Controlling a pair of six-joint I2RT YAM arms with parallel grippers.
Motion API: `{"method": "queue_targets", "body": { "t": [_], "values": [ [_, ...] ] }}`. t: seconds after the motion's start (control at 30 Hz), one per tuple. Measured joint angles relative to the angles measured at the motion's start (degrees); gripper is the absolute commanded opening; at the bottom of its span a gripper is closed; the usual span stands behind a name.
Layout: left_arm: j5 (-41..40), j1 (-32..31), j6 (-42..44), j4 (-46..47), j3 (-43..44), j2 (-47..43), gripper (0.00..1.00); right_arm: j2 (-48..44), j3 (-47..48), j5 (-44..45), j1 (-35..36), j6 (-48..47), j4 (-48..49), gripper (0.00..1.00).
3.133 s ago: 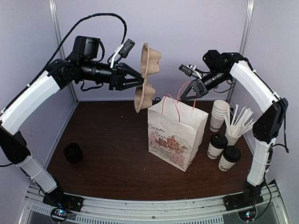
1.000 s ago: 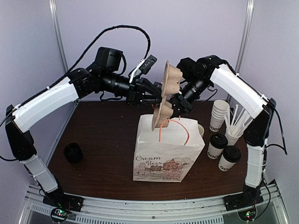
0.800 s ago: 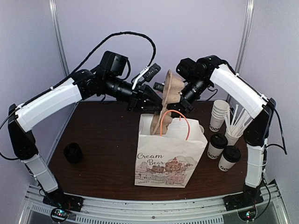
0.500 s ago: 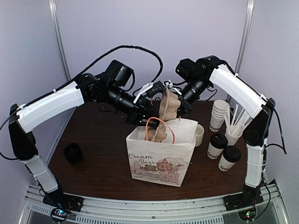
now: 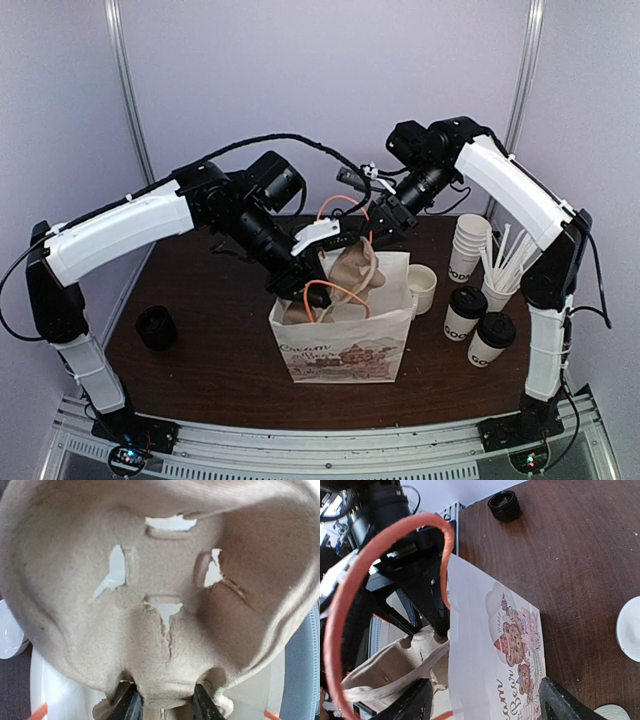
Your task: Pack the takeout coffee
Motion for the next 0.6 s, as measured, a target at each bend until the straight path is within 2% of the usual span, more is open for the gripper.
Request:
{"method": "queue_targets", "body": {
  "t": [0.3,0.6],
  "values": [
    [-9.09,-0.96,-0.98,-9.18,8.96,7.39,0.29,-3.74,1.53,-6.58,-10.49,-3.78,-3.69,0.83],
    [-15.89,-3.48,-3.67,-16.79,17.81,15.06,0.29,-11.80,-5.40,-10.21,-13.42,-9.35,-5.29,0.84]
  ]
}}
